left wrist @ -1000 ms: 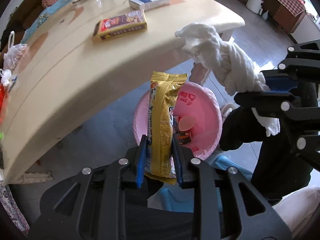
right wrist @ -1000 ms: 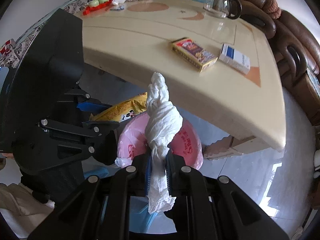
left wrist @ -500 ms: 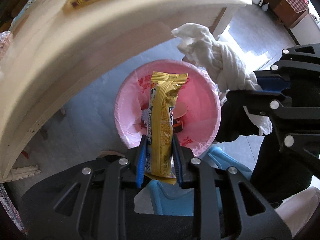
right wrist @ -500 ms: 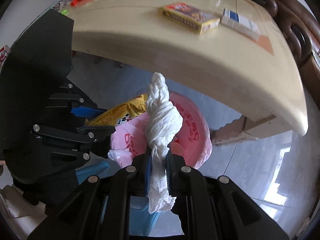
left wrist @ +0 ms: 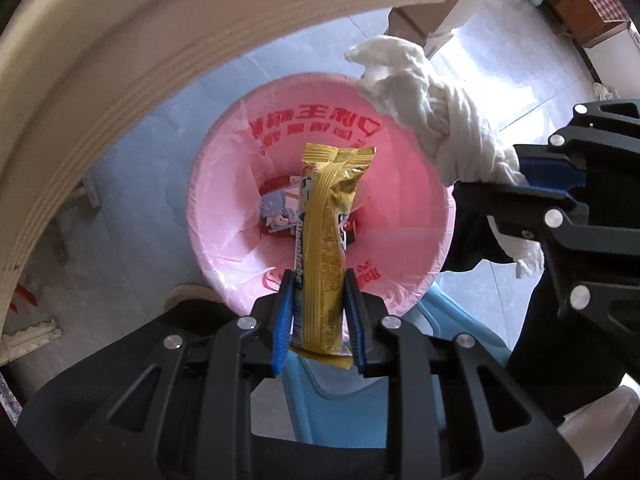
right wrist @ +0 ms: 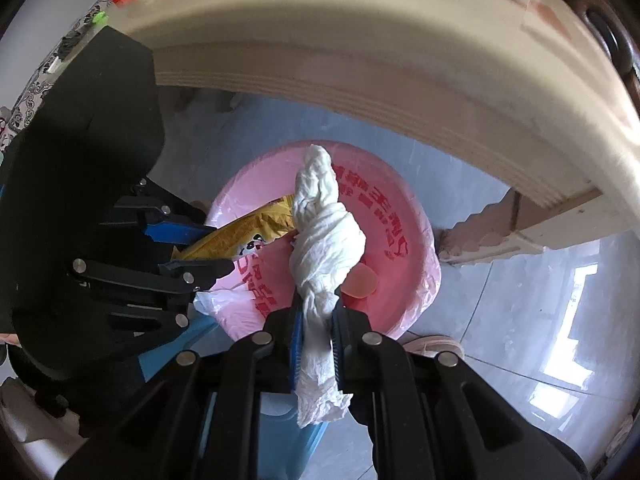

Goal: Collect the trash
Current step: 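Open both tools to drop the tissue and snack bar into the bin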

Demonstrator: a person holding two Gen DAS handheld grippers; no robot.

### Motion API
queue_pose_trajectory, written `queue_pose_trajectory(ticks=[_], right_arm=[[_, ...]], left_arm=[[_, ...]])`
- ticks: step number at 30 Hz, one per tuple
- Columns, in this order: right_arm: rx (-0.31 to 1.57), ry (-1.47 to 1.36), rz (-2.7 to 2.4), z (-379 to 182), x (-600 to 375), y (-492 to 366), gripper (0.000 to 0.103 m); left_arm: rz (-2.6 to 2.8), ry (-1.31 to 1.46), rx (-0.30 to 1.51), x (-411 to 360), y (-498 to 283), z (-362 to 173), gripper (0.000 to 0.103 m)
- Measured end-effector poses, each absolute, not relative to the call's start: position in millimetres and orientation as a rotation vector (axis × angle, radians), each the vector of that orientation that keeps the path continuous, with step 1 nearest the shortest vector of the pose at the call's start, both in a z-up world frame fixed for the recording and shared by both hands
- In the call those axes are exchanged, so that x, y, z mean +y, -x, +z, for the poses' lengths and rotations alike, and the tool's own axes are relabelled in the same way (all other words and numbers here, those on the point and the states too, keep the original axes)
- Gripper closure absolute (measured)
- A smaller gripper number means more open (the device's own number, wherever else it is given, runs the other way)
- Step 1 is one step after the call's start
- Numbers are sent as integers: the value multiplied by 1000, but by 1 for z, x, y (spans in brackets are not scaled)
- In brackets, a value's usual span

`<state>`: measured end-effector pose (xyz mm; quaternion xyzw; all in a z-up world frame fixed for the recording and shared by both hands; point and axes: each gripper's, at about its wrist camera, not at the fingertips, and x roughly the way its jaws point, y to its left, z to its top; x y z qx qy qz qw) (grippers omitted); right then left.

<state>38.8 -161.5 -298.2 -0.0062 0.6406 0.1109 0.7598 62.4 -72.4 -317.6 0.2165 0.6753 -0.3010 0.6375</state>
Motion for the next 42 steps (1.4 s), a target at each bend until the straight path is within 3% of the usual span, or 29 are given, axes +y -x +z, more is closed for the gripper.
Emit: queue_pose_trajectory(ticks=[26, 28, 29, 31, 33, 42], right_arm=[[1574, -23, 277, -386, -165, -65, 90], [1582, -24, 277, -388, -166, -66, 86], [1586, -26, 278, -389, -166, -67, 79], [1587, -19, 263, -388, -168, -68, 67], [1585, -27, 246, -389, -171, -68, 48], [1564, -30, 235, -379, -176, -65, 47]], left_arm=[[-623, -344, 1921, -75, -94, -432, 78], [-600, -367, 1921, -75, -95, -435, 74], [-593, -366, 1939, -75, -96, -438, 59], [-577, -361, 1949, -74, -98, -441, 52], [-553, -370, 1940, -72, -100, -441, 47], [-551, -382, 1905, -74, -101, -433, 45]])
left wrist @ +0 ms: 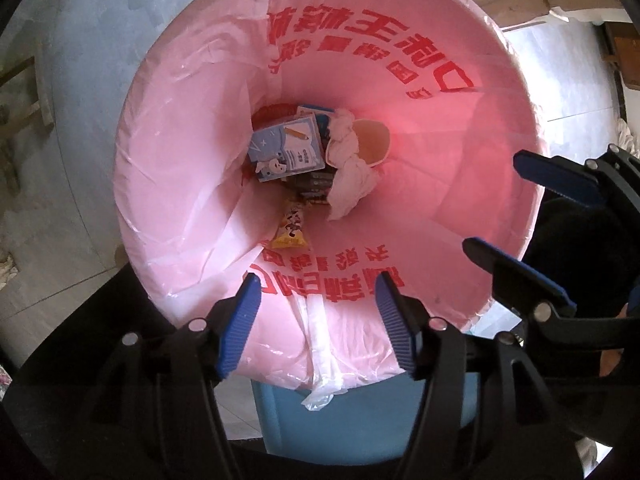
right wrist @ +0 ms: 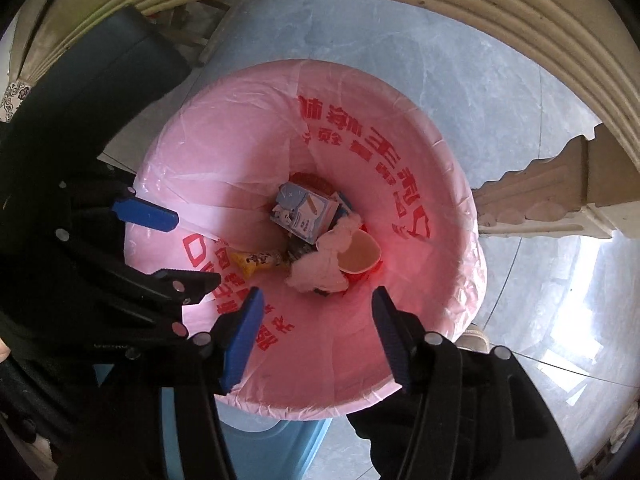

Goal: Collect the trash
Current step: 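Open both tools to drop the tissue and snack bar into the bin, then raise both tools back over the table toward the last two boxes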

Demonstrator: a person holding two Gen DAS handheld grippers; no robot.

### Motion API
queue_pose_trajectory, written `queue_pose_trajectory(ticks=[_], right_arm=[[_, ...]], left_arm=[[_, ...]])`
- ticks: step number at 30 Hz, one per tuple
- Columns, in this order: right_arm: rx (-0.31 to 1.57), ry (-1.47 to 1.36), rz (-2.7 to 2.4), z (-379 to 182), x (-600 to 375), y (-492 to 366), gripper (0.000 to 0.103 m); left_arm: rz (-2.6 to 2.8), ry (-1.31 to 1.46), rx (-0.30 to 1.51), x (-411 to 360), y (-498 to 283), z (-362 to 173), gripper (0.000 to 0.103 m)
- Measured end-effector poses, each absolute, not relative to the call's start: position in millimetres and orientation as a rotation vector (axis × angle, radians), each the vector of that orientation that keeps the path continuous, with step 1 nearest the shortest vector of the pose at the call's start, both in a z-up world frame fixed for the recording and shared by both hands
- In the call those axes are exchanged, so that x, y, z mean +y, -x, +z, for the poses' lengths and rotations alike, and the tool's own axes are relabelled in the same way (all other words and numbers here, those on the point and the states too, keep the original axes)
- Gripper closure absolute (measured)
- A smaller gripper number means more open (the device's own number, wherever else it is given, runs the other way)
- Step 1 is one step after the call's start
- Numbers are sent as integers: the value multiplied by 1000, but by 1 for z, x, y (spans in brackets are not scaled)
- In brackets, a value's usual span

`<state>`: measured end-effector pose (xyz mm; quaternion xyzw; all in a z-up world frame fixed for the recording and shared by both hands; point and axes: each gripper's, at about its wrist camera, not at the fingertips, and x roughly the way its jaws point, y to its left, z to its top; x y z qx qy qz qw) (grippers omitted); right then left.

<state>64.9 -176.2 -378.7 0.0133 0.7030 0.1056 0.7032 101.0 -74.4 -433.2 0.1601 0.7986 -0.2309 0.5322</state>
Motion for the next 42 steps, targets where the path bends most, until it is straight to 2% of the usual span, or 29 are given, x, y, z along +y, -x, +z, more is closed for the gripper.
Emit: queue_pose_trajectory(ticks=[10, 16, 22, 26, 28, 29, 35, 38, 42], right_arm=[[1528, 10, 222, -365, -168, -58, 47], [1476, 54, 232, -345, -155, -42, 46], [1355, 17, 277, -285, -146, -21, 44], [1283, -6, 339, -238, -148, -10, 25], [1249, -25, 378, -213, -150, -6, 21], [1230, -30, 398, -197, -153, -5, 21], [1114, 48, 441, -110, -164, -5, 20], [1035, 75, 454, -64, -176, -13, 7], [914, 58, 506, -15, -201, -30, 7]], left_arm=[[-547, -465, 1804, -75, -92, -411, 44], [-571, -515, 1706, -71, -76, -379, 43], [-636, -514, 1543, -60, -58, -304, 41], [-721, -574, 1377, -56, -44, -236, 37], [-771, -579, 1320, -54, -41, -209, 29], [-800, -574, 1297, -53, -41, -194, 25], [-933, -691, 1075, -50, -47, -91, 20], [-977, -801, 972, -51, -49, -49, 18], [-1011, -899, 859, -54, -55, -12, 18]])
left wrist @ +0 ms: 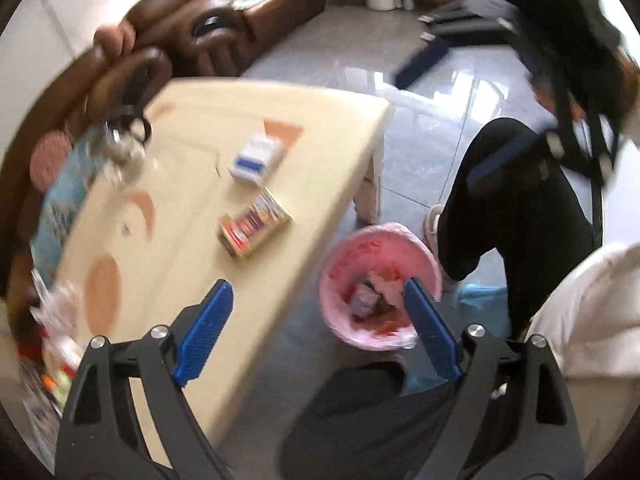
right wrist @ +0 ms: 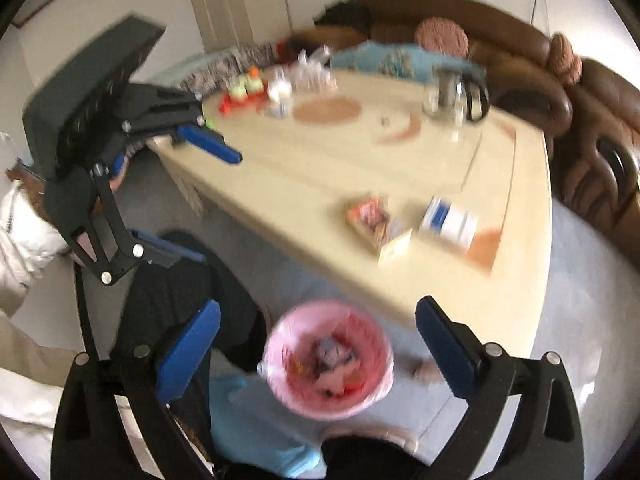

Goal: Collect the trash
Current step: 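Raise both tools back over the table toward the last two boxes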

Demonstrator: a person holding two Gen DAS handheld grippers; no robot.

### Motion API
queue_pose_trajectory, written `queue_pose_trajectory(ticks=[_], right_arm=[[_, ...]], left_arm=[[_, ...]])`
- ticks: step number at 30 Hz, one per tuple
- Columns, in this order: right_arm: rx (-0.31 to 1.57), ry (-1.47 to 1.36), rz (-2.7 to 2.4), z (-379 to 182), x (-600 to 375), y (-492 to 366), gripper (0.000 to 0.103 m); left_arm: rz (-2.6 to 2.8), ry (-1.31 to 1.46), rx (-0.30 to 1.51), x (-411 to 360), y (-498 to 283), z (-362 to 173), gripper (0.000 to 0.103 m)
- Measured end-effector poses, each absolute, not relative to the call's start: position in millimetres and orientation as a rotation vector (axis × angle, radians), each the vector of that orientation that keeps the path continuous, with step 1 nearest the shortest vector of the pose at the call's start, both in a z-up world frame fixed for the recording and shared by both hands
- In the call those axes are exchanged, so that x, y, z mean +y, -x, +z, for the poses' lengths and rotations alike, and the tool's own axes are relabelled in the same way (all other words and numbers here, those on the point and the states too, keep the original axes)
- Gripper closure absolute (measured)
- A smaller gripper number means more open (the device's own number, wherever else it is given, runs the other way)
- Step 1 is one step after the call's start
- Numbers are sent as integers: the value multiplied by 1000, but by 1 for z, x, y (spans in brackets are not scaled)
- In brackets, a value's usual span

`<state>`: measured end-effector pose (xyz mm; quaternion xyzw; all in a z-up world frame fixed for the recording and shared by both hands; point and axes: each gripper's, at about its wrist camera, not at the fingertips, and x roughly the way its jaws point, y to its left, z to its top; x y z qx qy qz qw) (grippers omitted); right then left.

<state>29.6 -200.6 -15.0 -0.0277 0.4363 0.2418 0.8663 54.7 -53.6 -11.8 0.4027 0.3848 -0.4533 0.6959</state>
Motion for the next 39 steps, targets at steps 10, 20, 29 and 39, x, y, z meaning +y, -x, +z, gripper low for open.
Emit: queue_pose_trajectory(ticks=[10, 20, 29, 39], right_arm=[[820, 230, 449, 37, -241, -82, 7], [849, 426, 505, 42, -232, -117, 7], [909, 511, 553, 13, -226, -150, 7], [987, 522, 615, -22, -224, -178, 7]], left_arm=[[-1115, -1001, 813, -79, -84, 18, 15], [-1147, -1062, 892, -99, -127, -1, 15], [-1176, -1112, 976, -111, -154, -39, 15], [-1209, -1167, 1063, -119, -173, -81, 15]])
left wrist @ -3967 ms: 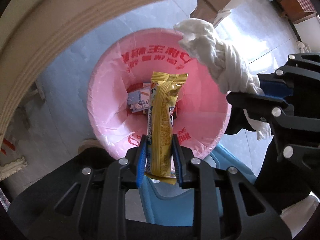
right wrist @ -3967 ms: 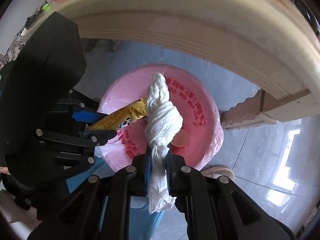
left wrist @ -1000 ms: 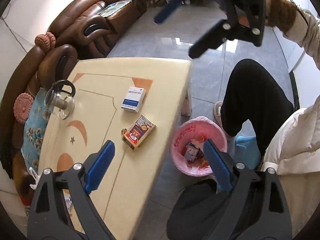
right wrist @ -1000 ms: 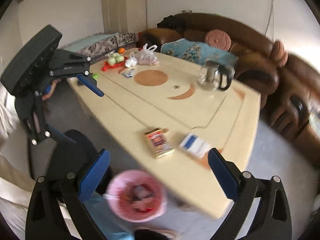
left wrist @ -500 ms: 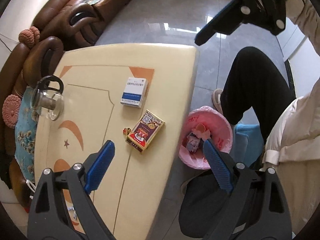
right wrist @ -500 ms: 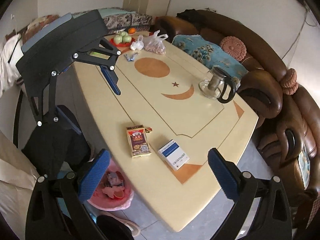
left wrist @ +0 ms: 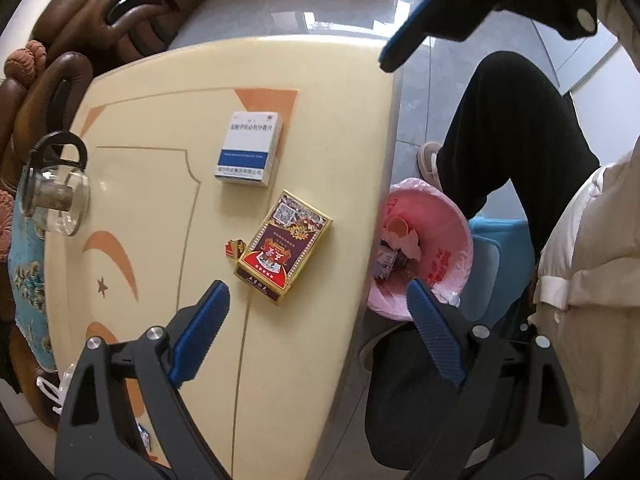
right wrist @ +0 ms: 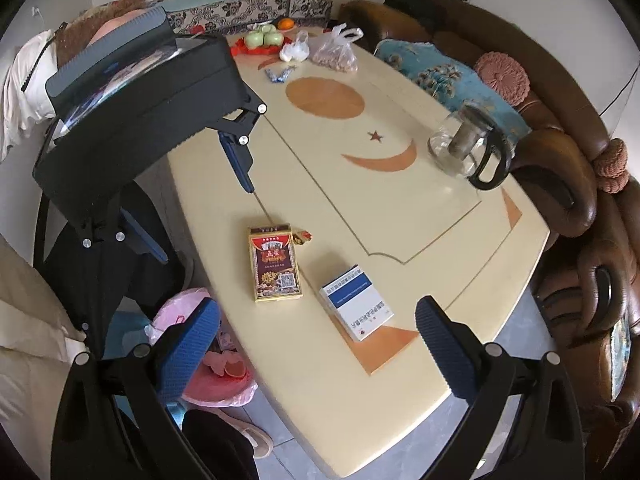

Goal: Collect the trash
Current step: 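Raise both tools back over the table toward the last two boxes, then grasp the white-blue medicine box with the right tool while the left tool grasps the playing-card box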

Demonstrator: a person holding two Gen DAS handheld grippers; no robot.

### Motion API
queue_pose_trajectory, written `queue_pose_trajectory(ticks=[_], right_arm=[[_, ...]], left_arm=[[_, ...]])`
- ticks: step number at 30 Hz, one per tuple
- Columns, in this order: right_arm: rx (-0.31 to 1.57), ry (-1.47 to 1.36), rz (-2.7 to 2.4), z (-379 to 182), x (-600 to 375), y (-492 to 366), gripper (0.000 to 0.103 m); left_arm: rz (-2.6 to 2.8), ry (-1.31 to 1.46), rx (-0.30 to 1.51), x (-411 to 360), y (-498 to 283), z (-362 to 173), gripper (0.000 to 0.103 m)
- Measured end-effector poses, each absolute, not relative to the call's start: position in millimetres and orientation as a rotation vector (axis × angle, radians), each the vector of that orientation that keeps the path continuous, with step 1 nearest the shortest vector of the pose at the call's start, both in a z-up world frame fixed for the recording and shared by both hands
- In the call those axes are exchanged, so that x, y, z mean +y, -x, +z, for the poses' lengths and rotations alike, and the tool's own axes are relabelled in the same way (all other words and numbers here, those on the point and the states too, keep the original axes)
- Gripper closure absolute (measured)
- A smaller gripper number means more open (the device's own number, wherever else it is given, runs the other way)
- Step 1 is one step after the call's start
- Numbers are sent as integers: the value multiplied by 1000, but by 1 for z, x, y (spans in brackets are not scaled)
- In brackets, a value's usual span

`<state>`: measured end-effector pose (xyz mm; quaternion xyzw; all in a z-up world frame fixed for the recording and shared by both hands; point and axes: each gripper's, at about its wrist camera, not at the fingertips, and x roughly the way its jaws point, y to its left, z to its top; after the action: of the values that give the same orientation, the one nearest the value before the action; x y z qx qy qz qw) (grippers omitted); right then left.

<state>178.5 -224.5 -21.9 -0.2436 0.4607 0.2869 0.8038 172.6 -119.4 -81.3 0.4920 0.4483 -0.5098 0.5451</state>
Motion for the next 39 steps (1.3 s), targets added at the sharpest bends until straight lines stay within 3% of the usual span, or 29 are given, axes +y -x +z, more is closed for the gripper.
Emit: queue_pose_trajectory(ticks=[27, 39], right_arm=[[1245, 562, 724, -144, -264, -276, 7], [1352, 617, 818, -210, -257, -301, 7]], left_arm=[[-1293, -1223, 1253, -156, -220, -183, 15], [-1322, -1252, 1227, -160, -222, -202, 15]])
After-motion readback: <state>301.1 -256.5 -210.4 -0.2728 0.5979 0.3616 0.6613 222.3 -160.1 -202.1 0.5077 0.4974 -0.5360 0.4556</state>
